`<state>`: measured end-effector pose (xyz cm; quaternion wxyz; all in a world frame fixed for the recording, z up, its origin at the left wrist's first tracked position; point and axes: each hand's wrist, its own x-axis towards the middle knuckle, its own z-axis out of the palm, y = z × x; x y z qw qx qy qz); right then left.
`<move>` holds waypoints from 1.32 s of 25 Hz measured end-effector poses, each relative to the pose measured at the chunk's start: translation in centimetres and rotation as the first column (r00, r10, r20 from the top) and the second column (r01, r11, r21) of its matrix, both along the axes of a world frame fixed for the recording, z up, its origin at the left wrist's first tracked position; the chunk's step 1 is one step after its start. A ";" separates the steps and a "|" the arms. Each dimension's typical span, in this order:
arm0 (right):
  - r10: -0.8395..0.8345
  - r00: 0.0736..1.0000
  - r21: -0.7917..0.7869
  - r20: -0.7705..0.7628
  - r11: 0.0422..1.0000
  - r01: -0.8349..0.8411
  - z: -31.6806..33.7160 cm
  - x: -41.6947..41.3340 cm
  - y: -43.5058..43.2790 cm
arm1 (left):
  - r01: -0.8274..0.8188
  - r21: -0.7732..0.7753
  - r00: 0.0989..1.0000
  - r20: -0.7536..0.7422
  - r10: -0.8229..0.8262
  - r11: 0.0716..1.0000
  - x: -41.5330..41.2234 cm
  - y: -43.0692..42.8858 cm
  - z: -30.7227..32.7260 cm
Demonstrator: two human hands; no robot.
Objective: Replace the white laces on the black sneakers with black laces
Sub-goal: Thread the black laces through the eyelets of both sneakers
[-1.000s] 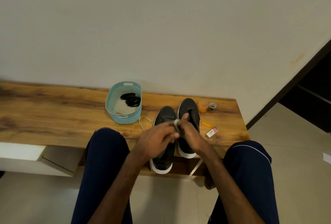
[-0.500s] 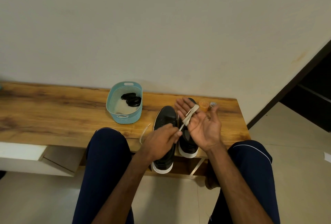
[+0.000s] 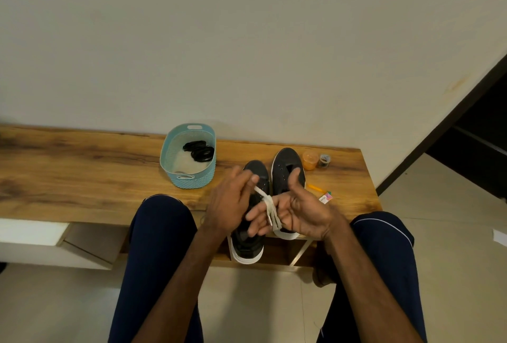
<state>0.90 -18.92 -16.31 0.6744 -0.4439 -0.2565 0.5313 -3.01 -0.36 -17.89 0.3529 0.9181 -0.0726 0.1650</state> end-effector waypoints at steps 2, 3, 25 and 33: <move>-0.052 0.994 0.196 -0.094 0.978 0.070 0.5 -0.1 -0.3 | 0.117 -0.056 0.982 -0.142 -0.124 0.992 -0.9 -1.5 -0.5; -0.123 0.977 0.285 -0.172 0.944 0.169 0.6 -0.1 -0.2 | 0.141 -0.085 0.969 -0.193 -0.156 0.986 -1.4 -2.2 -0.6; -0.662 0.744 -0.085 0.088 0.739 0.668 -0.8 1.1 0.4 | 0.215 0.152 0.961 -0.207 -0.182 0.965 -1.1 -2.0 -0.4; -0.590 0.807 -0.090 -0.018 0.805 0.586 -1.7 -0.2 2.9 | -0.110 0.175 0.990 0.111 0.091 0.978 -1.3 -2.7 -0.4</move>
